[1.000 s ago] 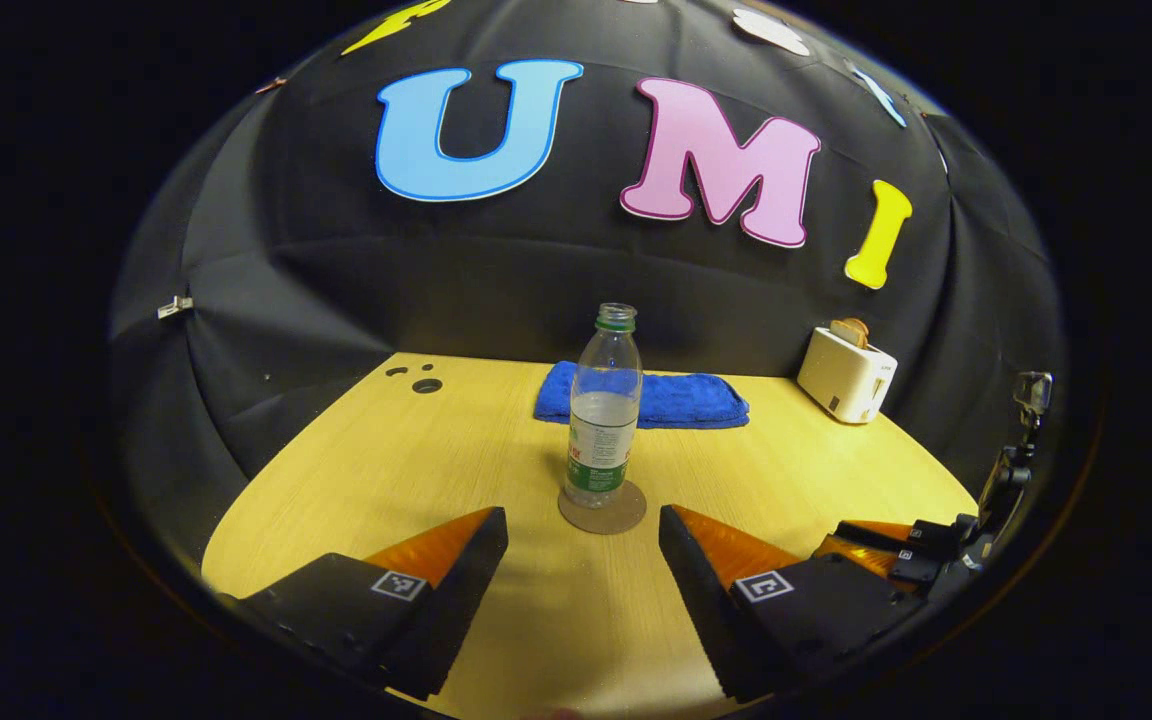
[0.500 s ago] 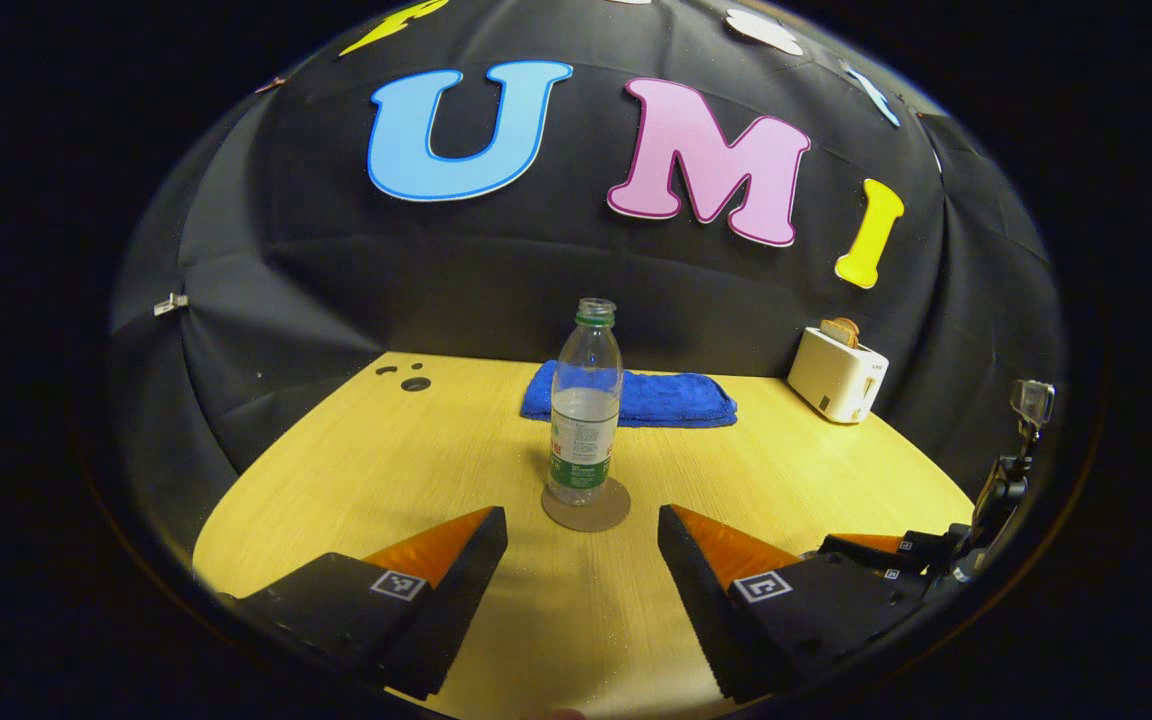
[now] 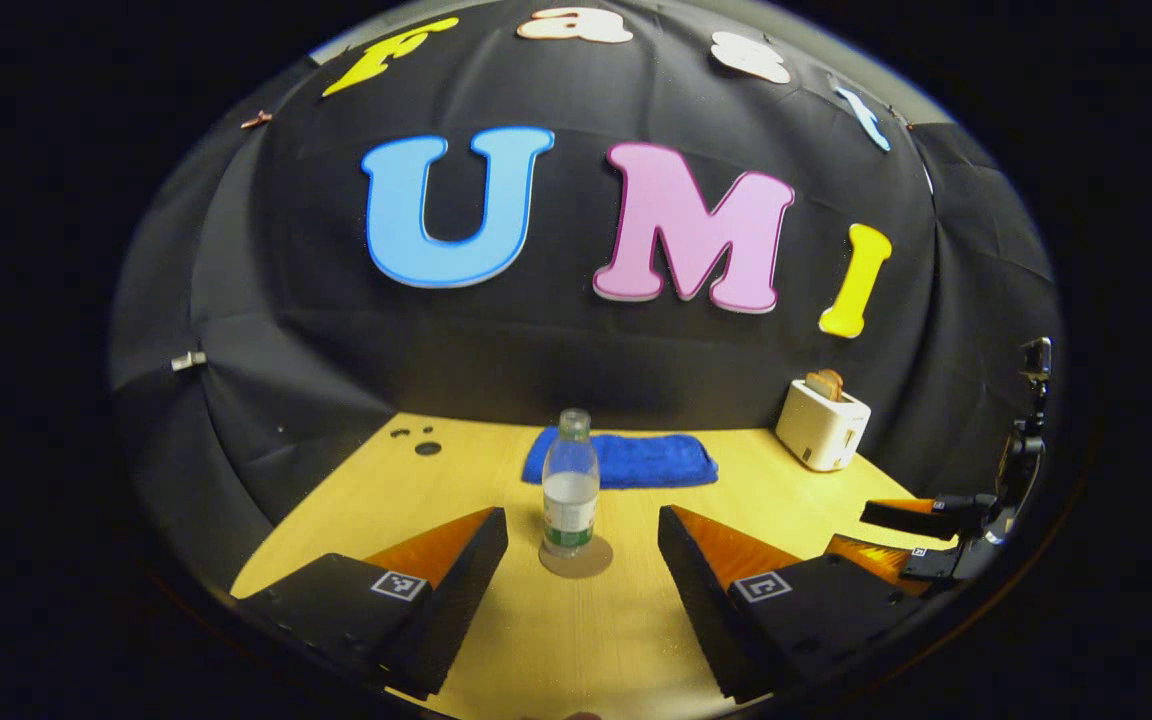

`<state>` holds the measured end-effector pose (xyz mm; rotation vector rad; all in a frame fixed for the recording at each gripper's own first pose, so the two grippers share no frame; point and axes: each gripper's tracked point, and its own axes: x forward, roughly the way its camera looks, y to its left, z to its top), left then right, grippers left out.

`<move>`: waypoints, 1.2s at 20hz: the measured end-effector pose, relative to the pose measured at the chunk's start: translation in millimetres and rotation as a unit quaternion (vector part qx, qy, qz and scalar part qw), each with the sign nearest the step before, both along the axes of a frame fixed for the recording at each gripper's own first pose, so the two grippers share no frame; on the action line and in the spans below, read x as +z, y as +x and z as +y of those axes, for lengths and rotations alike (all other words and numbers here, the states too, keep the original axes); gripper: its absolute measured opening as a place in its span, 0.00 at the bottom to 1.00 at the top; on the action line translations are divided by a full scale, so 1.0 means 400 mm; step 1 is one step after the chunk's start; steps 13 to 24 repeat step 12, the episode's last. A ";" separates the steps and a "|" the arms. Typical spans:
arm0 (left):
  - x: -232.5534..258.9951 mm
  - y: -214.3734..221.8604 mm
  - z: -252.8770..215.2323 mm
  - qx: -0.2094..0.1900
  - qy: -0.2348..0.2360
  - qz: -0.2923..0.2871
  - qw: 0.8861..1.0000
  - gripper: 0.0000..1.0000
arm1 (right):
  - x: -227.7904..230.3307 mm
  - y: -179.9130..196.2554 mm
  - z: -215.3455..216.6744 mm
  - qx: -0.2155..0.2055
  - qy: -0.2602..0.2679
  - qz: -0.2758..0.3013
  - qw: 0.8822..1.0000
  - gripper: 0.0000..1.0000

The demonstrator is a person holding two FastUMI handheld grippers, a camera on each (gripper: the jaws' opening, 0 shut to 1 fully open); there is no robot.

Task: Open the teacup lid with one hand, grasp the water bottle and pour water into the teacup with the other hand; after pouring, place the water bottle on the coaster and then close the teacup lid.

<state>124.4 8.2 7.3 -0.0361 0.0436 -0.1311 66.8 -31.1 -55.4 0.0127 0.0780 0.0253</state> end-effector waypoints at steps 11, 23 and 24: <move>0.046 -0.126 0.027 0.051 0.009 -0.026 0.998 0.95 | 0.180 -0.213 -0.052 -0.115 -0.011 -0.001 0.993 0.99; 0.037 -0.138 0.017 0.040 0.012 -0.019 0.999 0.95 | 0.184 -0.223 -0.042 -0.122 -0.006 0.003 0.993 0.99; 0.037 -0.138 0.017 0.040 0.012 -0.019 0.999 0.95 | 0.184 -0.223 -0.042 -0.122 -0.006 0.003 0.993 0.99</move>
